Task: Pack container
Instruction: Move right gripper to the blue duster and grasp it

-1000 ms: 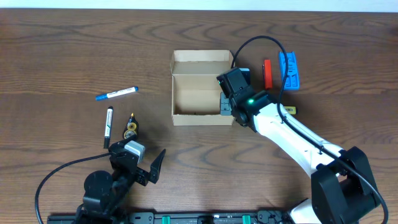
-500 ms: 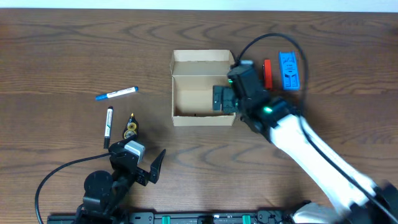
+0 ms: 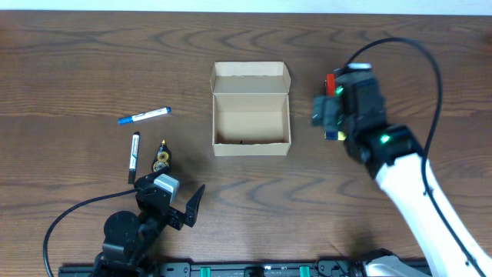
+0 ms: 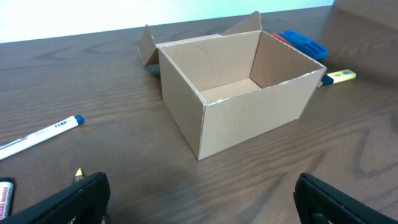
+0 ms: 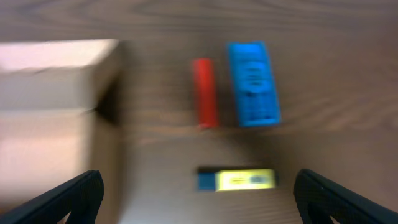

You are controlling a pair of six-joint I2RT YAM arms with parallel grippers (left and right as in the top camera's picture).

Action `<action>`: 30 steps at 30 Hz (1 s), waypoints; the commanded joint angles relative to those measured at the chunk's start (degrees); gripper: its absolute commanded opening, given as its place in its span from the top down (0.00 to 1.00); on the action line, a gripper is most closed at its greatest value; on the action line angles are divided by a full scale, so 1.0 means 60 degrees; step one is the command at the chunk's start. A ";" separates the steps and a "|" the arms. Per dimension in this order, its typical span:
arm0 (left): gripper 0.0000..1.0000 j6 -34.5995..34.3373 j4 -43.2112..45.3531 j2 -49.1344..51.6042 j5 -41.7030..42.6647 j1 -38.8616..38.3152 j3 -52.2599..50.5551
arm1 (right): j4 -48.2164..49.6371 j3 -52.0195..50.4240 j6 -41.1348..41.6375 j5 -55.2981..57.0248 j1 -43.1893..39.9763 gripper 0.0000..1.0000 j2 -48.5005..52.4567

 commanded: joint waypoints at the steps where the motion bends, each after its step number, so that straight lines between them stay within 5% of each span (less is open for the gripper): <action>1: 0.04 -0.0098 -0.0055 -0.0055 0.0106 0.0066 -0.0200 | 0.0335 0.0033 -0.0259 0.0062 -0.1195 0.01 0.0772; 11: 0.05 -0.0098 -0.0055 -0.0058 0.0106 0.0066 -0.0200 | 0.2871 0.0036 -0.0663 -0.1209 -0.3129 0.01 0.3158; 30: 0.05 -0.0098 -0.0051 -0.0055 0.0106 0.0066 -0.0200 | 0.5166 0.0036 -0.0546 -0.1679 -0.3260 0.09 0.5992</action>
